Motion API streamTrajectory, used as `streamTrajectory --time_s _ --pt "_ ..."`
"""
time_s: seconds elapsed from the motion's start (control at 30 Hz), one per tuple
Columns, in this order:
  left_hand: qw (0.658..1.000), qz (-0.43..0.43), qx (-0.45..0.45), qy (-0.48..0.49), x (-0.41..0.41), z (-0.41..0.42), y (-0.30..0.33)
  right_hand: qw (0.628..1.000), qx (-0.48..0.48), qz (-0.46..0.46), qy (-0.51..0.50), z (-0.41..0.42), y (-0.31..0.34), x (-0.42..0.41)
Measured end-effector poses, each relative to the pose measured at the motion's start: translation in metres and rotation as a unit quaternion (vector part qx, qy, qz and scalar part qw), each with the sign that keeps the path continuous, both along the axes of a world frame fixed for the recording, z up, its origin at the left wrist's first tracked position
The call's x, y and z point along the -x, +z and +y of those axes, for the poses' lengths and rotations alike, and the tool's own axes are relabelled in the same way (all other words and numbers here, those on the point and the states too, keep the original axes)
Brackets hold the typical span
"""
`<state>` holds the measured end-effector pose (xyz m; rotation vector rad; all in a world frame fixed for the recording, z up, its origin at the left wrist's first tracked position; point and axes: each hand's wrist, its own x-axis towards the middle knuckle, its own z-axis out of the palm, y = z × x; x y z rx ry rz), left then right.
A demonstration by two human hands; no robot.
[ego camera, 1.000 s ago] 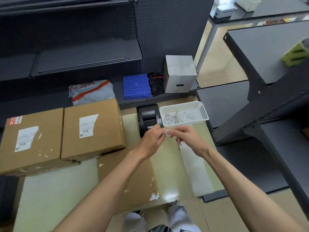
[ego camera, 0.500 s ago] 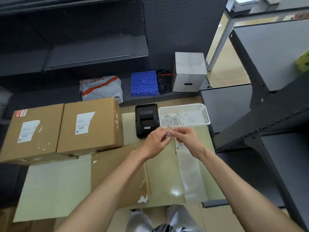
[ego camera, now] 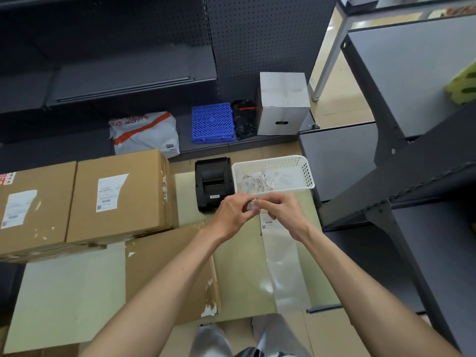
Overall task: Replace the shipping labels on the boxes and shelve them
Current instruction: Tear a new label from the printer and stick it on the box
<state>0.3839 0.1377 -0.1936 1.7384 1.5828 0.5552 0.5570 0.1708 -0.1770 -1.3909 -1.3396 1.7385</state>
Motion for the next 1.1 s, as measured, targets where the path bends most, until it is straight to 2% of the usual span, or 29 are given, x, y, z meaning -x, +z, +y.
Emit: streamTrajectory --time_s 0.23,0.4,0.57,0.7,0.83,1.1 --pt "0.995 0.085 0.029 0.052 0.007 0.040 -0.023 0.979 -0.065 -0.191 -0.042 0.006 -0.039 -0.020" --pt "0.990 0.133 0.018 0.049 -0.010 0.082 -0.044 0.958 -0.087 -0.273 -0.012 0.012 -0.066 -0.028" --pt "0.974 0.215 0.037 0.066 -0.012 0.103 -0.069 0.942 -0.099 -0.320 0.028 0.017 -0.095 -0.035" --pt "0.971 0.228 0.022 0.069 -0.009 0.107 -0.083 0.933 -0.087 -0.346 0.052 0.015 -0.107 -0.039" --pt "0.971 0.208 0.009 0.115 -0.009 0.116 -0.085 0.925 -0.084 -0.363 0.071 0.014 -0.112 -0.041" --pt "0.965 0.248 -0.049 0.072 -0.020 0.112 -0.081 0.907 -0.114 -0.395 0.094 0.021 -0.115 -0.043"
